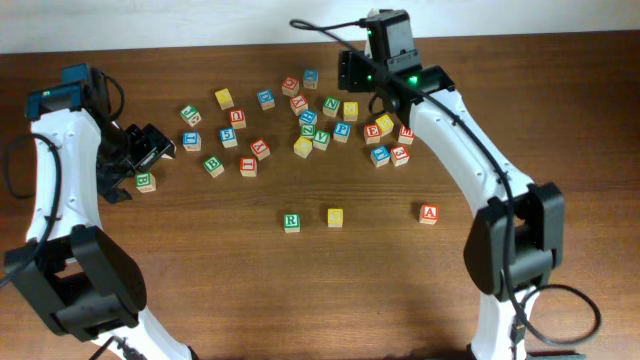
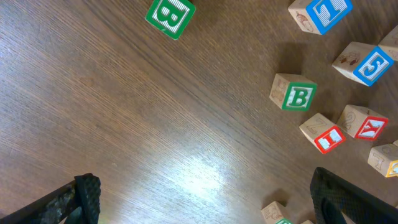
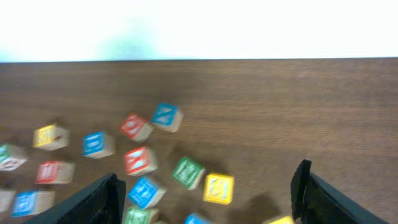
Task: Spell out RSS
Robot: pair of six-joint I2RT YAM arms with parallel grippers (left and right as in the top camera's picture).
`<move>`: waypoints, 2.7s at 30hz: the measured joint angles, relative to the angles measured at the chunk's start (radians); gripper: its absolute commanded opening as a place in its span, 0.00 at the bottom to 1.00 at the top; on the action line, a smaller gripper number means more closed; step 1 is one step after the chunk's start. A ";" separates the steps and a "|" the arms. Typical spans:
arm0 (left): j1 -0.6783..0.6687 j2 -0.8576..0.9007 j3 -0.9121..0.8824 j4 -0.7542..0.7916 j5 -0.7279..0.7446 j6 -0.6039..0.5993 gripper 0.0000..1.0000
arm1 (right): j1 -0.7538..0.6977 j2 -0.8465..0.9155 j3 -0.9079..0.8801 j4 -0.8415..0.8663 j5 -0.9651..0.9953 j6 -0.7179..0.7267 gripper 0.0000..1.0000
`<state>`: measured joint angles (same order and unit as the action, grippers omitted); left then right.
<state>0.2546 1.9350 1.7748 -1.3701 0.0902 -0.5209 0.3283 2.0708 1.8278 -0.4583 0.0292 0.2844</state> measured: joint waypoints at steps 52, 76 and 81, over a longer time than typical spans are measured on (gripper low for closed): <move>0.000 0.000 0.001 0.000 0.001 0.000 0.99 | -0.025 -0.410 -0.188 -0.815 -0.104 -0.021 0.27; 0.000 0.000 0.002 -0.001 0.000 0.000 0.99 | 0.204 -0.370 -0.789 -0.418 -0.157 0.022 0.66; 0.000 0.000 0.002 0.000 0.000 0.000 0.99 | 0.204 -0.372 -0.871 -0.254 -0.116 0.017 0.45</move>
<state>0.2546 1.9350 1.7763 -1.3697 0.0906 -0.5209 0.5320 1.6989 0.9569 -0.7128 -0.0868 0.3012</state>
